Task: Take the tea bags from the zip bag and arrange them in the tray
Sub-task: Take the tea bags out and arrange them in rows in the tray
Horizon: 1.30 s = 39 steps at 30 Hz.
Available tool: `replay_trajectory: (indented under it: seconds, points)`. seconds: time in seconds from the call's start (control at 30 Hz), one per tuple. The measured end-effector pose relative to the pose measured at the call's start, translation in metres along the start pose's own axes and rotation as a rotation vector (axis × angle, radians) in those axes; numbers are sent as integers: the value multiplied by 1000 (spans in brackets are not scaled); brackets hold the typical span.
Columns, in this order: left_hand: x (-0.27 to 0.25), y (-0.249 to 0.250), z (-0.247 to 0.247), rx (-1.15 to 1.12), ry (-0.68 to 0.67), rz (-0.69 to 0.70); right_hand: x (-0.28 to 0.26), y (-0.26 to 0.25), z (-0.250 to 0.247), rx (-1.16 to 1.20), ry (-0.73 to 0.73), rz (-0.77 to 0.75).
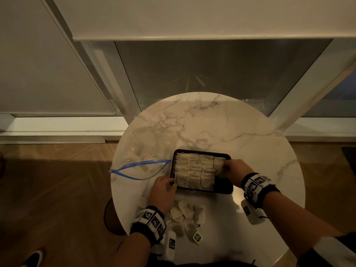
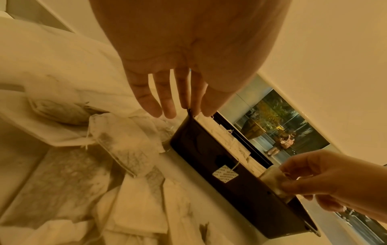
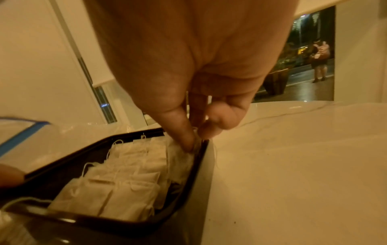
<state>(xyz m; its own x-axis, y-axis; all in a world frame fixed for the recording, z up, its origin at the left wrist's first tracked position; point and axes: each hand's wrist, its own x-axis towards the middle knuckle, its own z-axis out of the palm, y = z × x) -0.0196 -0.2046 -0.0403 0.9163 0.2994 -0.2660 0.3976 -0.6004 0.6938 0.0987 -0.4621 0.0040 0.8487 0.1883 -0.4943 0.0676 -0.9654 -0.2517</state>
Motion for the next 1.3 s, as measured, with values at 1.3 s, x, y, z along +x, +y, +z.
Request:
replay_trajectory:
  seconds: [1.3]
  points:
    - [-7, -5, -32, -191, 73, 43, -8, 16, 25, -189, 409, -14]
